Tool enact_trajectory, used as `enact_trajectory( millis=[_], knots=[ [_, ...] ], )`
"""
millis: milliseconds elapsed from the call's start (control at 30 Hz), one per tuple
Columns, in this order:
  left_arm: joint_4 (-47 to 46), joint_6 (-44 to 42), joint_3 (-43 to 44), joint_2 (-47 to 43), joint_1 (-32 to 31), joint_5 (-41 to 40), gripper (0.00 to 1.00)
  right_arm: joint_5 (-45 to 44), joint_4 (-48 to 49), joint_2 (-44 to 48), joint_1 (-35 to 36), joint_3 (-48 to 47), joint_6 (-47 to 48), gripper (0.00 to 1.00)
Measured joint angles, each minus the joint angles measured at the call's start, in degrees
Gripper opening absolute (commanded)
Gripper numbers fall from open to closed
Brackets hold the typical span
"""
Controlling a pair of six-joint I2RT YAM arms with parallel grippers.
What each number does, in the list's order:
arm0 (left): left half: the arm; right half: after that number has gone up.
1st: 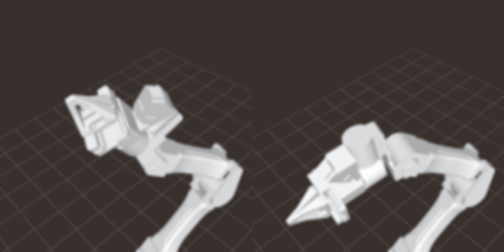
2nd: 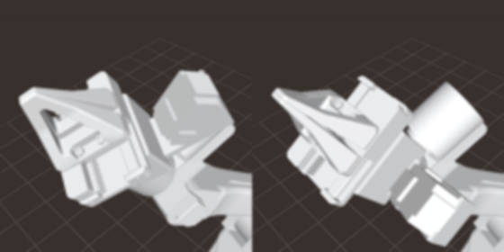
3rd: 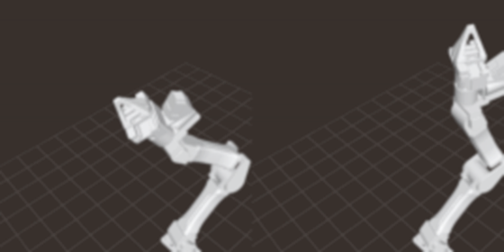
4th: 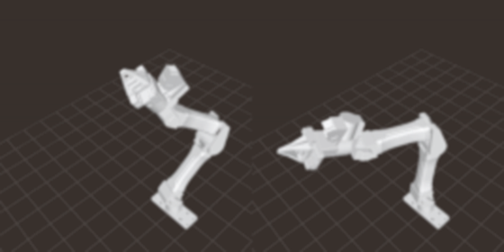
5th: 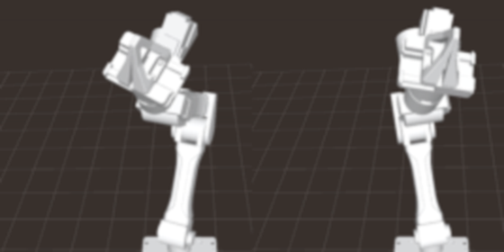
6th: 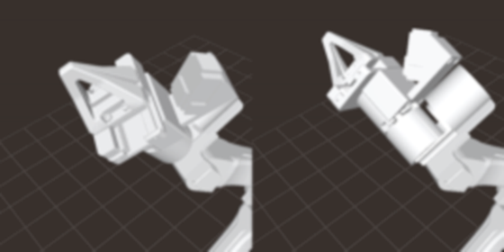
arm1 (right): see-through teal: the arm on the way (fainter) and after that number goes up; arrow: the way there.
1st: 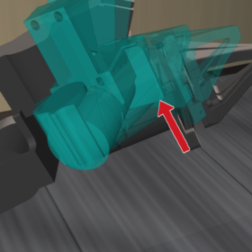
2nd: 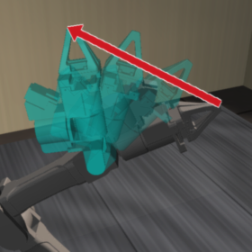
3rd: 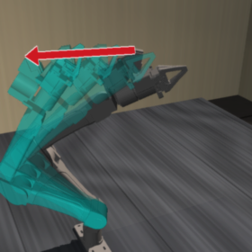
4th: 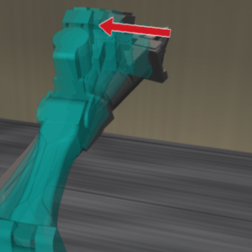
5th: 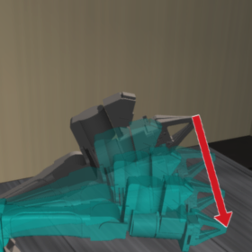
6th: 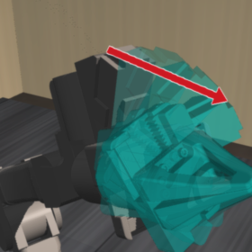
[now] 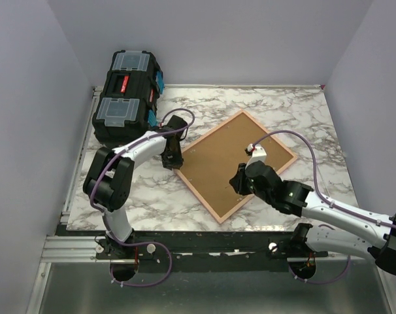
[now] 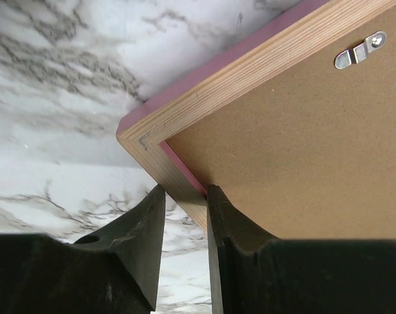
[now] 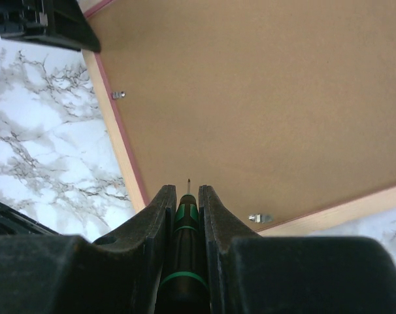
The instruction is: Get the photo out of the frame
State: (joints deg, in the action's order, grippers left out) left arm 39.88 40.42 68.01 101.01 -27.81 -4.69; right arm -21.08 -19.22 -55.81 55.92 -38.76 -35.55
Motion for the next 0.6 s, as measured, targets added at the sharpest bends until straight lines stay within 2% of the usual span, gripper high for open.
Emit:
enact_trajectory(
  millis=[300, 533, 600],
  knots=[
    [4.7, -15.0, 10.5, 6.4, 2.0, -0.9, 0.00, 1.2, 2.6, -2.0, 0.0, 0.6, 0.0, 0.01],
    [6.9, -18.6, 18.7, 12.3, 2.7, -0.9, 0.00, 3.0, 6.5, -7.3, 0.0, 0.6, -0.1, 0.01],
    [7.9, -18.6, 21.0, 13.7, 2.9, -0.8, 0.13, 3.5, 8.1, -9.2, 0.0, 0.5, 0.0, 0.01]
  ],
)
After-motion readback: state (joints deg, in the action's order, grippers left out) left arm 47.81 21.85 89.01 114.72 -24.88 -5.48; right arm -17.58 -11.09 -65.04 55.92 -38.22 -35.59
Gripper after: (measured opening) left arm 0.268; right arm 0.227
